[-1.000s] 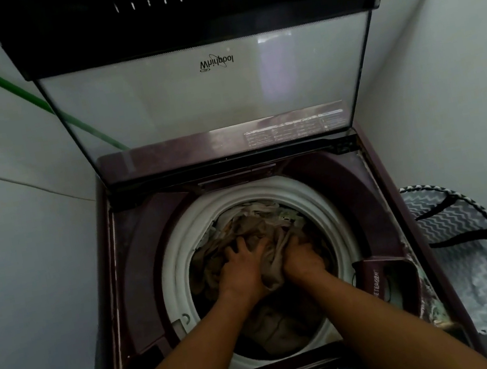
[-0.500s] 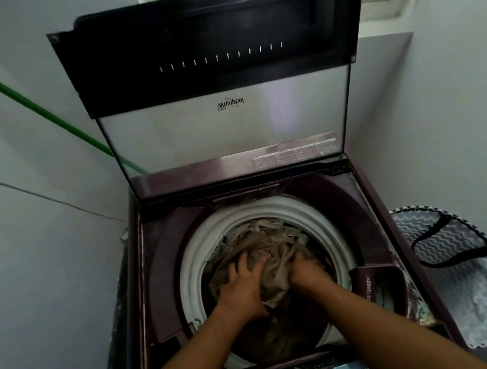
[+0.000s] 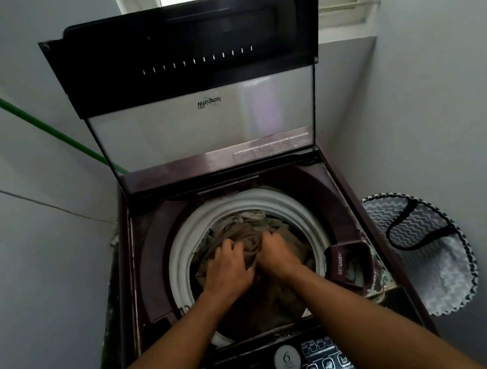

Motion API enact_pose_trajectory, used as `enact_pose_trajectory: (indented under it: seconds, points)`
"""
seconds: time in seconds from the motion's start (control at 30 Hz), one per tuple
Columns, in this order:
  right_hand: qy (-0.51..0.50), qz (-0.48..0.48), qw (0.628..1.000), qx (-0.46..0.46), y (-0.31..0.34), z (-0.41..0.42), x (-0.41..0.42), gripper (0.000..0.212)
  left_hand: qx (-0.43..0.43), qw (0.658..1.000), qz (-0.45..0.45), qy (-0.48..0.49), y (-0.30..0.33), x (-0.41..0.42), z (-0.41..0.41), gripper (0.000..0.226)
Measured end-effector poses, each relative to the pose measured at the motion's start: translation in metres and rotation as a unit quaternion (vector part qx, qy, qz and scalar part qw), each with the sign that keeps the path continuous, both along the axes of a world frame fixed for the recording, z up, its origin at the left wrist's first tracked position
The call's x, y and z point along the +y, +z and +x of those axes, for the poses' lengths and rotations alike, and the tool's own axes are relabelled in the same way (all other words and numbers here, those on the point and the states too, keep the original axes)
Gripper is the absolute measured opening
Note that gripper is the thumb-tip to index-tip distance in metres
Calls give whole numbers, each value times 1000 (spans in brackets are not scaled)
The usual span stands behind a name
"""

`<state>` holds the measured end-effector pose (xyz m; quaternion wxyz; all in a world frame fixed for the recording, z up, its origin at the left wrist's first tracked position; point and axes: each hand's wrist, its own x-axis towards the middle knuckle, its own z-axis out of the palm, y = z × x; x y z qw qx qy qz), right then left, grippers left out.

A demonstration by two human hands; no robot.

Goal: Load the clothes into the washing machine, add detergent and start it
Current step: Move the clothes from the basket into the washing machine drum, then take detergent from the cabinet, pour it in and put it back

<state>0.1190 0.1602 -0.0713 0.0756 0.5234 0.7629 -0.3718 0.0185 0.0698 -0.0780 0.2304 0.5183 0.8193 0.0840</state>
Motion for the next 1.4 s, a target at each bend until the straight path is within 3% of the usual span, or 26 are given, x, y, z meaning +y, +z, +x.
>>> enact_pose_trajectory:
  seconds: [0.2,0.67,0.8,0.9,1.03,1.2,1.4]
  points:
    - [43,119,991,38,9,6,11,22,-16,987,147,59,19,7,-19,26]
    - [80,174,980,49,17,0,15,17,-18,982,172,80,26,4,-38,31]
    - [84,210,968,110,33,-11,17,15,-1,977,197,83,31,-2,-49,29]
    - [109,263,945,158,60,-34,29,21,59,970,228,57,45,-2,-64,36]
    - [155,336,905,212,116,-72,49,25,128,933,334,48,97,8,-98,42]
    - [203,450,827,267,198,-117,64,41,243,868,426,77,193,5,-151,50]
    - [245,491,780,300,299,-170,55,71,383,788,457,154,322,-36,-195,57]
